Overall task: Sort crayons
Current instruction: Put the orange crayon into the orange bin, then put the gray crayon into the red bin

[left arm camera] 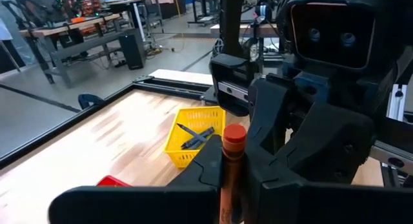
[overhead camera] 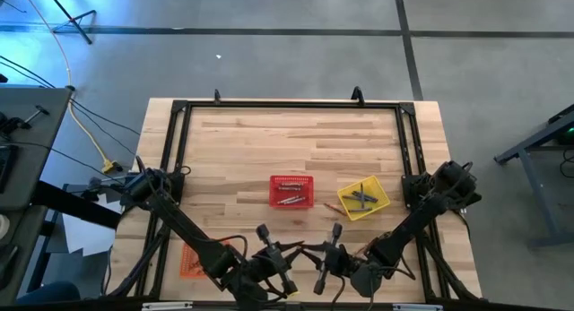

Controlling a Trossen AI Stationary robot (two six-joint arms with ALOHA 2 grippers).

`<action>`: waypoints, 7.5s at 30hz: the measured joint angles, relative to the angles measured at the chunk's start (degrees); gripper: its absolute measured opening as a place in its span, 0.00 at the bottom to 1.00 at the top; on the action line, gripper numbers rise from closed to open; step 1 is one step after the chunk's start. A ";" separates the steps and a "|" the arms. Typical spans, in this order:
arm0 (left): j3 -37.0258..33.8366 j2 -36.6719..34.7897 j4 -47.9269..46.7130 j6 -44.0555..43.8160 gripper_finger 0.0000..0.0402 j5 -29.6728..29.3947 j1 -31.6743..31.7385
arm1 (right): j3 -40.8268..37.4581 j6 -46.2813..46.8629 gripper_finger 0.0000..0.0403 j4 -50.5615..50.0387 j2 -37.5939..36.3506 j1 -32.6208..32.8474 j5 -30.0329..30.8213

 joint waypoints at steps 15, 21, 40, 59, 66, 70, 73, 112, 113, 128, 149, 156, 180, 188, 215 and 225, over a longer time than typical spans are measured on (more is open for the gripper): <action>0.04 -4.09 -10.04 -1.86 0.01 -4.29 -7.95 | 0.09 8.81 0.40 -19.21 -8.19 6.84 -1.87; 0.04 -6.55 -31.28 -33.14 0.02 4.49 -15.13 | 0.07 23.11 0.39 -27.54 -8.26 9.79 -8.63; -0.35 -4.56 -80.79 -88.11 0.04 40.69 -19.95 | 0.02 28.37 0.30 -31.21 -8.24 7.68 -8.75; -0.37 -3.83 -81.38 -83.95 0.27 33.46 -15.68 | 0.00 30.05 0.30 -33.80 -8.20 7.34 -10.28; -0.37 -3.83 -59.87 -58.95 0.25 28.68 -9.76 | -0.02 46.19 0.30 -47.17 -8.17 6.28 -19.27; -0.37 -3.85 -42.86 -39.16 0.25 30.57 -5.83 | -0.04 50.53 0.30 -51.65 -8.17 6.07 -22.94; -0.35 -3.85 -33.77 -27.89 0.25 34.51 -2.91 | -0.04 52.00 0.30 -51.77 -8.17 6.09 -27.05; -0.33 10.29 -26.72 -2.47 0.25 54.51 11.83 | -0.04 57.73 0.30 -48.21 -3.50 9.54 -40.28; -0.33 10.29 -26.49 -2.47 0.25 54.67 11.83 | -0.04 57.71 0.30 -48.63 -3.50 9.54 -40.29; -0.25 12.01 -25.45 -4.55 0.25 55.50 11.83 | -0.04 57.73 0.30 -49.13 -3.50 9.59 -40.29; 0.66 14.33 -29.13 -14.24 0.01 57.27 13.18 | -0.04 57.75 0.30 -49.16 -3.50 9.78 -43.88; 7.09 13.90 -32.08 -8.72 0.00 54.43 12.62 | 3.48 60.79 0.30 -57.08 -3.50 9.98 -52.39; 9.61 -0.57 -23.83 3.00 0.00 22.34 7.38 | 8.18 87.72 0.30 -105.34 -7.52 14.23 -15.32; 7.98 -0.63 -12.85 9.51 0.00 17.48 6.06 | 0.54 78.15 0.30 -82.70 -7.74 10.02 -3.46; -14.18 -0.53 -16.25 -12.04 0.00 26.61 26.13 | 0.72 52.69 0.30 -64.95 -7.91 1.89 -7.04; -14.43 -0.55 -15.69 -10.47 0.00 26.56 26.35 | 0.70 52.69 0.30 -65.07 -7.91 1.32 -8.73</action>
